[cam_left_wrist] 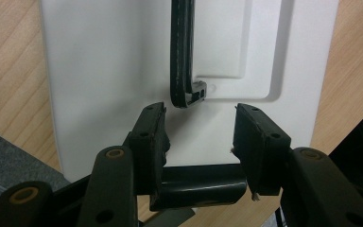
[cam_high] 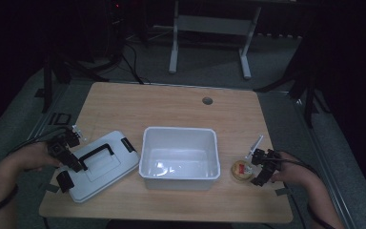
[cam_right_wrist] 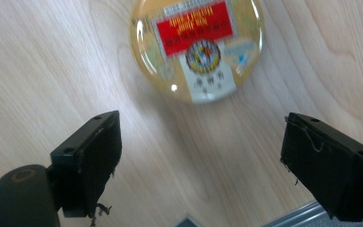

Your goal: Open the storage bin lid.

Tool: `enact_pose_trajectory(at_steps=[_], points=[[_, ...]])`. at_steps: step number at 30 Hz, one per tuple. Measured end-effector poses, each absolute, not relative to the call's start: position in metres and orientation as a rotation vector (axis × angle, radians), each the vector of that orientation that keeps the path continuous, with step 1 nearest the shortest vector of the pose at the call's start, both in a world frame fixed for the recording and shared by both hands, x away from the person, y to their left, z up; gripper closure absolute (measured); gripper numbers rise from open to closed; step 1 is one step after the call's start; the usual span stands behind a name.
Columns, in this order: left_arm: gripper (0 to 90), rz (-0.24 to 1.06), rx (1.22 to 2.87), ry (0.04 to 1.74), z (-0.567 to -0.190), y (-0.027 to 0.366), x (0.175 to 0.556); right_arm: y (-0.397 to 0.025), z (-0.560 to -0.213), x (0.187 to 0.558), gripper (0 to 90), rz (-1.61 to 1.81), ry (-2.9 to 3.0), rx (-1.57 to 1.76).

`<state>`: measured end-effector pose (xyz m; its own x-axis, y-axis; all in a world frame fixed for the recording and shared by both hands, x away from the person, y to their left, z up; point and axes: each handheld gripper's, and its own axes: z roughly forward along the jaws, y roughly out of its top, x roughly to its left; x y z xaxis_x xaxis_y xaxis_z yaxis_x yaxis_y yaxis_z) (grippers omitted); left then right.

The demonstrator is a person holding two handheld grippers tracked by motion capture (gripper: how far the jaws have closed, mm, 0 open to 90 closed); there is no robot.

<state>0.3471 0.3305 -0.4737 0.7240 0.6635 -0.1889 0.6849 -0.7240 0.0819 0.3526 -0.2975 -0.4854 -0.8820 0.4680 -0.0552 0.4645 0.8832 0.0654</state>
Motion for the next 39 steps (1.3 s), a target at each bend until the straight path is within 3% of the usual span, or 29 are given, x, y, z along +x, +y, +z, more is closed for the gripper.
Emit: enact_pose_trajectory(at_steps=[21, 39], points=[[53.7, -0.234, 2.790, 1.091, -0.475, 0.330, 0.348, -0.253, -0.502, 0.374, 13.7, -0.007, 3.054, 0.537], [53.7, -0.250, 2.793, 1.087, -0.475, 0.332, 0.348, -0.248, -0.510, 0.378, 19.7, -0.045, 3.062, 0.372]])
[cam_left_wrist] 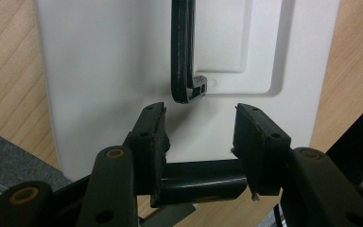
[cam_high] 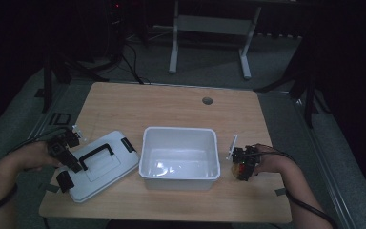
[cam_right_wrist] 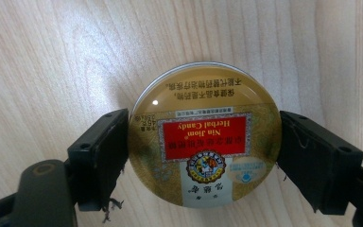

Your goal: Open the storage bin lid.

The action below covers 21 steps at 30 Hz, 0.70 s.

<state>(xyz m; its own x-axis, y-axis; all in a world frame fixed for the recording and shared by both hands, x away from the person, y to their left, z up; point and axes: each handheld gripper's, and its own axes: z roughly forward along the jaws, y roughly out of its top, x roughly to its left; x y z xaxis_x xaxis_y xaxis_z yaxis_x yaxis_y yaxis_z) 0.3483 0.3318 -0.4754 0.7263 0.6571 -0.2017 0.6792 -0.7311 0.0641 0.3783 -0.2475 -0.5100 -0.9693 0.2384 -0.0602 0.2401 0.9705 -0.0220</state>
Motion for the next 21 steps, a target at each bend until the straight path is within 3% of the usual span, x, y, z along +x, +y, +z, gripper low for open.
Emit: enact_pose_trajectory(at_steps=[7, 21], points=[[53.6, -0.249, 2.795, 1.085, -0.475, 0.332, 0.348, -0.247, -0.508, 0.375, 20.7, -0.052, 3.049, 0.310], [53.7, -0.235, 2.787, 1.091, -0.470, 0.332, 0.347, -0.249, -0.454, 0.358, 20.9, -0.021, 3.024, 0.251]])
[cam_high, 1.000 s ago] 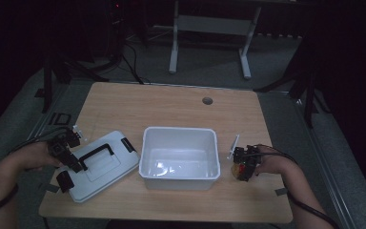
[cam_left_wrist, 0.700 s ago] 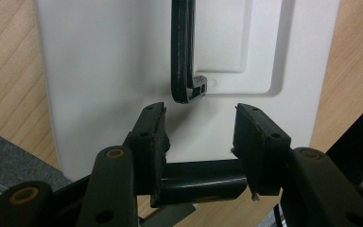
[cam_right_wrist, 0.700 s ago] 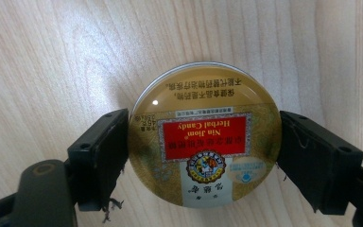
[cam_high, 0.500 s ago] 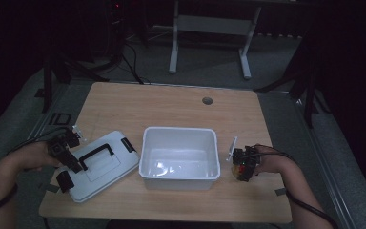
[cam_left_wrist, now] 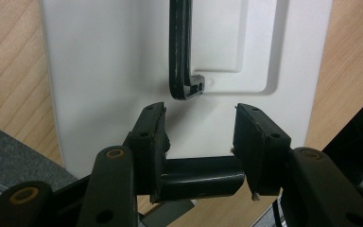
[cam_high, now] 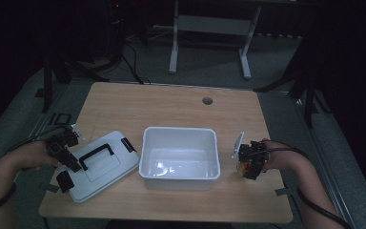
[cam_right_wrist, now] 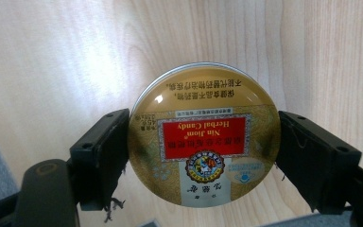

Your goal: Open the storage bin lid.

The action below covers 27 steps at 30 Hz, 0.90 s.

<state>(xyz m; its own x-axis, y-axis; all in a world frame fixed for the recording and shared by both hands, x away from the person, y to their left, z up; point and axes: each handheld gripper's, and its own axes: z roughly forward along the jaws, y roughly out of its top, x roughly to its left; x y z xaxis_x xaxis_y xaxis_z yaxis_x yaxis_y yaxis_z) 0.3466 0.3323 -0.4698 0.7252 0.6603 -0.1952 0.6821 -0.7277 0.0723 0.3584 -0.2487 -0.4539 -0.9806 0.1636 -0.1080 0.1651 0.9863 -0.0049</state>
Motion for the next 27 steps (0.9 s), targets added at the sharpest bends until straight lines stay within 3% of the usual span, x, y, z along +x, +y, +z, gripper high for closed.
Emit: enact_pose_trajectory(at_steps=[27], points=[[53.6, -0.223, 2.812, 1.082, -0.468, 0.329, 0.346, -0.208, -0.379, 0.335, 21.0, -0.006, 2.995, 0.151]])
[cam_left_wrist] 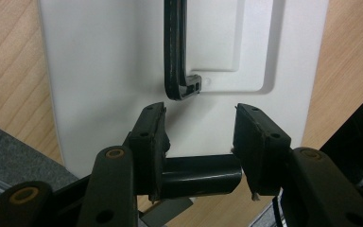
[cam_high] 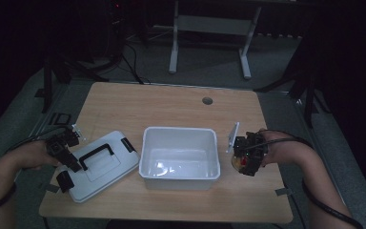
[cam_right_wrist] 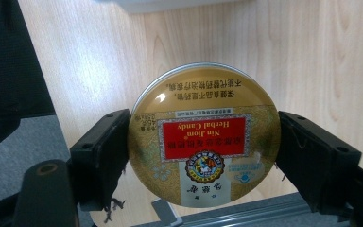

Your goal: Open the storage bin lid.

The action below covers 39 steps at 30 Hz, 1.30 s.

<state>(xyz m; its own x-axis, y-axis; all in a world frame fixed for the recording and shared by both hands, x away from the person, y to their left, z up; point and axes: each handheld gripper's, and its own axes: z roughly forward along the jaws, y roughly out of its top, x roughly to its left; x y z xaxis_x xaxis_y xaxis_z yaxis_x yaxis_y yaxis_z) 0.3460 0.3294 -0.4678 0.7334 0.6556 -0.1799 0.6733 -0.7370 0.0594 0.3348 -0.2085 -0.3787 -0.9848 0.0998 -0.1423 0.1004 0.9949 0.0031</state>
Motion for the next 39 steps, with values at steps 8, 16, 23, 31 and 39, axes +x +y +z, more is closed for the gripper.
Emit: enact_pose_trajectory(at_steps=[8, 16, 23, 31, 39], points=[[53.6, -0.222, 2.807, 1.074, -0.466, 0.329, 0.345, -0.191, -0.366, 0.336, 20.9, 0.021, 2.989, 0.136], [53.6, -0.224, 2.807, 1.073, -0.467, 0.328, 0.345, -0.167, -0.364, 0.336, 20.9, 0.002, 2.984, 0.078], [53.6, -0.227, 2.805, 1.074, -0.466, 0.330, 0.345, -0.142, -0.363, 0.338, 20.9, 0.010, 2.980, 0.024], [53.7, -0.221, 2.803, 1.077, -0.465, 0.332, 0.343, -0.115, -0.370, 0.342, 20.9, 0.007, 2.982, -0.032], [53.6, -0.226, 2.804, 1.079, -0.467, 0.334, 0.343, -0.098, -0.384, 0.348, 20.9, 0.019, 2.994, -0.061]])
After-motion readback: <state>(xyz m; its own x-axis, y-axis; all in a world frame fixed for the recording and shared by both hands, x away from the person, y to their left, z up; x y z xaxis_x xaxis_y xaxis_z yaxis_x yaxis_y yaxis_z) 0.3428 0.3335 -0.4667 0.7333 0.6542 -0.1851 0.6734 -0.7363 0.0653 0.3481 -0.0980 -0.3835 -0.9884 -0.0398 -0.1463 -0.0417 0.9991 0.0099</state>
